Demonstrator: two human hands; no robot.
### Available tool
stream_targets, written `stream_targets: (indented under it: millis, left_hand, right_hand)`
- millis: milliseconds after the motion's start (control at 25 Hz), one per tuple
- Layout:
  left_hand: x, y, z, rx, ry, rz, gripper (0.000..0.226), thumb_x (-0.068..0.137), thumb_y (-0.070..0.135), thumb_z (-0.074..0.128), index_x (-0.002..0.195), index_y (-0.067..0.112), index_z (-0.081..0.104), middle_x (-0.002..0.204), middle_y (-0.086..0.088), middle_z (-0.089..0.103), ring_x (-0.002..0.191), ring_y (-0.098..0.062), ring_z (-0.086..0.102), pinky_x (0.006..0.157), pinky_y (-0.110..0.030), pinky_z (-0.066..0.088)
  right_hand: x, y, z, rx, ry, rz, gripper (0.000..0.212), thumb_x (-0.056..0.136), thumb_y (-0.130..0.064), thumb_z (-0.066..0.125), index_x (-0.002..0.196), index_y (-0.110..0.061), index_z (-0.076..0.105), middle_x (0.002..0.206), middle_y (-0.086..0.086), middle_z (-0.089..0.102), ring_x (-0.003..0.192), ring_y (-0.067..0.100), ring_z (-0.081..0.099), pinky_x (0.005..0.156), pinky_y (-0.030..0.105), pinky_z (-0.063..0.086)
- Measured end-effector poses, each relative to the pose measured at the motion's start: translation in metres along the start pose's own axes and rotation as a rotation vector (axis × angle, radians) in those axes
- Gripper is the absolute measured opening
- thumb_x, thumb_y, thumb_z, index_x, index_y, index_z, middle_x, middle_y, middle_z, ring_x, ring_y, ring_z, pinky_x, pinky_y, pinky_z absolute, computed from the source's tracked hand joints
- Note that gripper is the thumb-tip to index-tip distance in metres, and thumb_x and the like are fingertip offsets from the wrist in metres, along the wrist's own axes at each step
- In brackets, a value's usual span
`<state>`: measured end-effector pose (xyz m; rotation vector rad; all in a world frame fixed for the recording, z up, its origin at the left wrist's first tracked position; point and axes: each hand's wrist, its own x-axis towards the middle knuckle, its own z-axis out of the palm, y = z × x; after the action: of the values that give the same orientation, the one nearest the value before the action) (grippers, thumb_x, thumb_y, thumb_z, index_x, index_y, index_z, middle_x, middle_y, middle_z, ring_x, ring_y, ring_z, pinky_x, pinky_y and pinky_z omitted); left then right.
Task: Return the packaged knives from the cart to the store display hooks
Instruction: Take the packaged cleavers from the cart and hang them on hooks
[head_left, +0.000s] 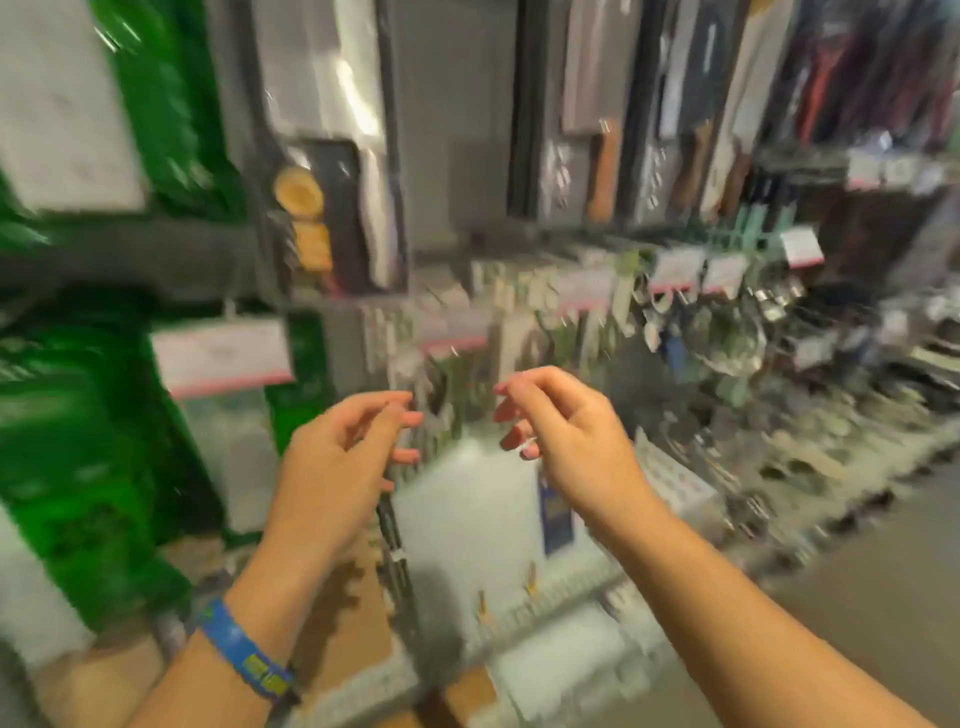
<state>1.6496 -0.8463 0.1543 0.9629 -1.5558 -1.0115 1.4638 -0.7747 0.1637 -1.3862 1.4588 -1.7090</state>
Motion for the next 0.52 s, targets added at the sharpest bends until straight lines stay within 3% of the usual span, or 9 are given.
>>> stream_targets:
  millis: [240, 360, 520]
  left_hand:
    - [-0.146, -0.131, 0.094, -0.003, -0.348, -0.556, 0.019, 0.1, 0.024, 0.053, 0.097, 0.021, 0.071, 0.092, 0.005, 0.077, 0.064, -0.009, 0.071, 0.052, -0.025, 0.042]
    - [-0.197, -0.156, 0.175, 0.028, -0.56, -0.672, 0.019, 0.101, 0.016, 0.051, 0.095, 0.017, 0.069, 0.086, -0.002, 0.076, 0.053, -0.009, 0.066, 0.039, -0.017, 0.036]
    - [-0.267, -0.166, 0.295, 0.191, -0.866, -0.748, 0.018, 0.102, 0.02, 0.051, 0.095, 0.017, 0.067, 0.094, -0.005, 0.074, 0.053, -0.011, 0.066, 0.04, -0.018, 0.036]
  right_hand:
    - [-0.213, 0.116, -0.135, -0.071, 0.206, 0.558, 0.019, 0.104, -0.017, 0.055, 0.099, -0.017, 0.073, 0.081, -0.002, 0.072, 0.064, 0.015, 0.065, 0.058, 0.02, 0.046]
    - [-0.309, 0.149, -0.201, -0.052, 0.38, 0.787, 0.02, 0.106, -0.018, 0.053, 0.103, -0.017, 0.073, 0.087, -0.002, 0.072, 0.067, 0.015, 0.065, 0.06, 0.022, 0.047]
    - [-0.42, 0.167, -0.291, -0.007, 0.607, 0.943, 0.021, 0.107, -0.022, 0.052, 0.108, -0.019, 0.072, 0.091, -0.005, 0.074, 0.071, 0.012, 0.067, 0.06, 0.018, 0.049]
